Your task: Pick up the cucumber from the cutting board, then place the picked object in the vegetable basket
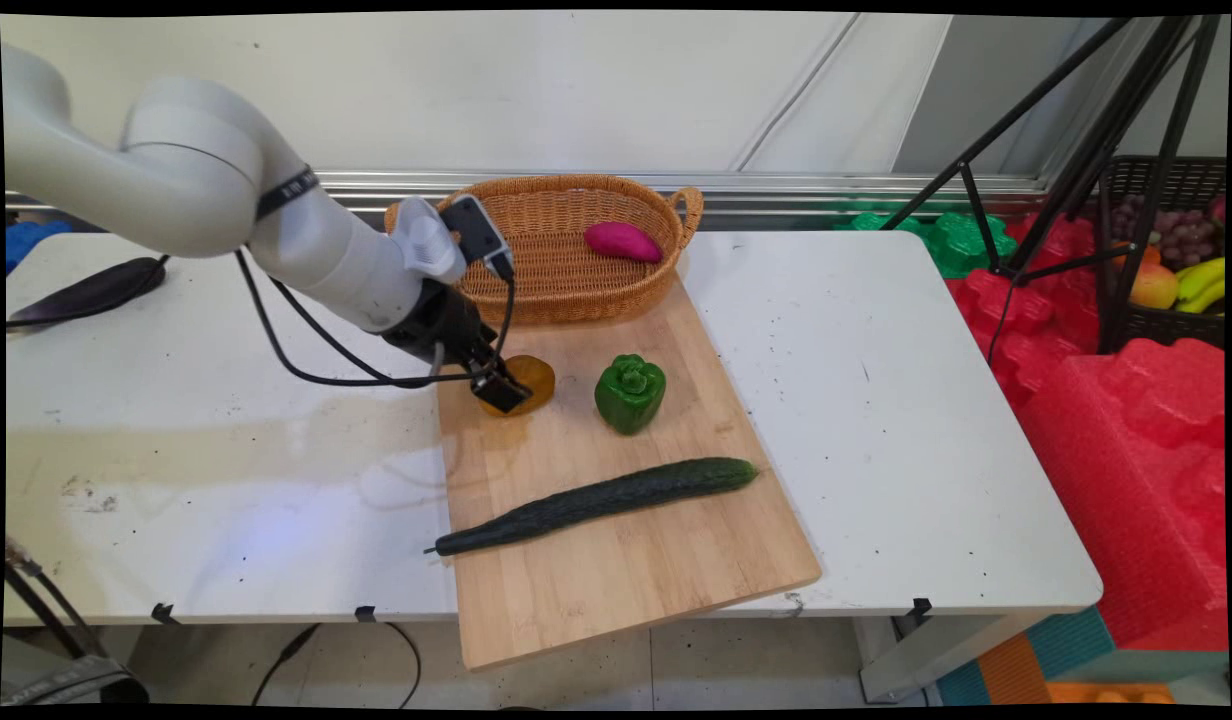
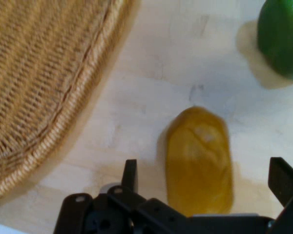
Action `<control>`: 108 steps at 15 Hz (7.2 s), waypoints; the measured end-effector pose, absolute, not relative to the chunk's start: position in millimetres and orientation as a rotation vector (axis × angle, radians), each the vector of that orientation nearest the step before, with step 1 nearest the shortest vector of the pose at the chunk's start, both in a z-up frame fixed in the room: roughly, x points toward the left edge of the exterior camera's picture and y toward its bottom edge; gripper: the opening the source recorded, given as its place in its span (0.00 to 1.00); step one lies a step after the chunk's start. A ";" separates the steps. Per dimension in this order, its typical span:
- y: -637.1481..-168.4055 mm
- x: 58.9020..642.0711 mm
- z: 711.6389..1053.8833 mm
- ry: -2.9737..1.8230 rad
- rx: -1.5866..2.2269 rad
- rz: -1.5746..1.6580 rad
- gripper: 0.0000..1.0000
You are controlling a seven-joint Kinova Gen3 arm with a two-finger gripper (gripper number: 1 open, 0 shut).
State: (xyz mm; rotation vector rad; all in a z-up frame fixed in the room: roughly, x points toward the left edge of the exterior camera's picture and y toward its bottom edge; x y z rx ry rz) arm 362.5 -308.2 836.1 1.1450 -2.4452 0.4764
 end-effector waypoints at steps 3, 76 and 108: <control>-292.9 363.5 863.6 -2.394 1.052 0.521 1.00; -264.9 209.8 826.2 -2.566 0.898 0.298 0.00; -422.2 341.9 1050.4 -2.136 0.974 1.052 0.00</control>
